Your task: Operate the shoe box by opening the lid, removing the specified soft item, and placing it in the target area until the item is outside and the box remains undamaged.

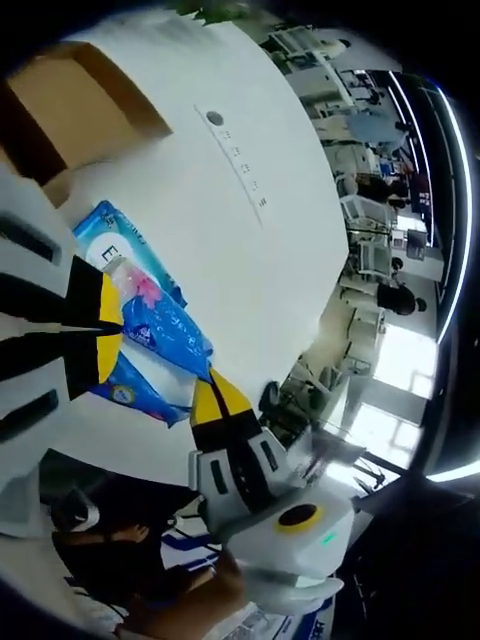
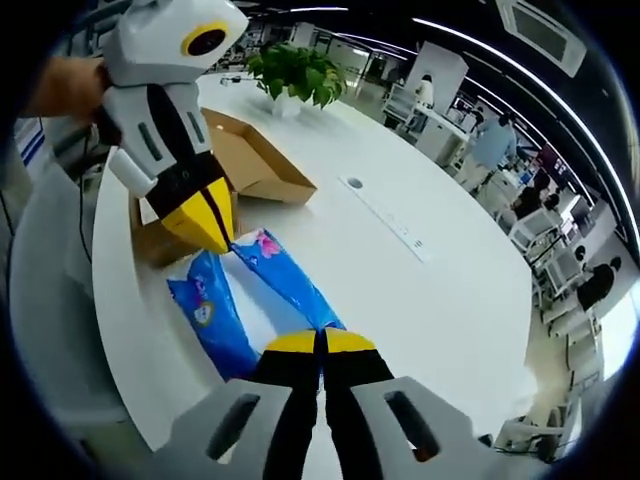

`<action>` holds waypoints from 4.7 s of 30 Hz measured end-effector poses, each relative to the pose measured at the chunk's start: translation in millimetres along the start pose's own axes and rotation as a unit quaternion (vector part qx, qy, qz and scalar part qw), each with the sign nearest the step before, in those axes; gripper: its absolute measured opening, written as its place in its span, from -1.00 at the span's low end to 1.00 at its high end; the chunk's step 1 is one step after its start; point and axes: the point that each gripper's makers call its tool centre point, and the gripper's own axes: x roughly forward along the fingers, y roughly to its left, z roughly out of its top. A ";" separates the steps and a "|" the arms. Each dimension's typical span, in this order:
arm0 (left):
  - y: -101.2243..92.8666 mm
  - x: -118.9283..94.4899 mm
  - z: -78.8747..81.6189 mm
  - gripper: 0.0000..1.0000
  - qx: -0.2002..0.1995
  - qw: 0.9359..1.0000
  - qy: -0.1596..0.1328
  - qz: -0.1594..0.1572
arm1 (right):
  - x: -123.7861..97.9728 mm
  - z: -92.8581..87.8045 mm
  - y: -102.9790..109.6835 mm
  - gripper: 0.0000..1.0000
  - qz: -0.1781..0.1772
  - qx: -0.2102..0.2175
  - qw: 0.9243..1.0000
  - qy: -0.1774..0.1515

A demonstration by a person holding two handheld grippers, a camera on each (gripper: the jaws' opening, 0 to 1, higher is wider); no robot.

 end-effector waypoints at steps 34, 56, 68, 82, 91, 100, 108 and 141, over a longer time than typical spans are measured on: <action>-27.4 70.5 41.8 -1.00 0.033 0.998 0.025 -0.045 | -4.8 -53.7 -65.3 -1.00 -0.038 0.024 0.999 0.024; -41.5 118.4 48.0 -1.00 0.036 0.996 0.033 -0.068 | 1.0 -94.8 -88.2 -1.00 -0.061 0.032 0.997 0.044; -37.4 146.0 29.3 -1.00 0.040 0.995 0.057 -0.069 | 18.4 -116.2 -84.3 -1.00 -0.056 0.029 0.996 0.057; -27.3 167.4 8.3 -1.00 0.056 0.993 0.088 -0.061 | 35.0 -130.8 -76.6 -1.00 -0.050 0.029 0.996 0.064; -23.3 161.2 4.0 -1.00 0.062 0.993 0.087 -0.054 | 40.1 -131.6 -72.8 -1.00 -0.049 0.028 0.996 0.066; -25.4 158.6 0.0 -1.00 0.049 0.993 0.090 -0.056 | 42.7 -133.5 -67.4 -1.00 -0.049 0.028 0.996 0.072; -20.4 155.4 3.4 -0.91 0.070 0.993 0.080 -0.043 | 36.8 -132.4 -66.6 -0.95 -0.058 0.039 0.995 0.074; 9.5 24.0 14.4 -0.45 0.058 0.998 -0.005 -0.006 | -23.8 -65.3 -28.3 -0.25 -0.039 0.083 0.995 0.029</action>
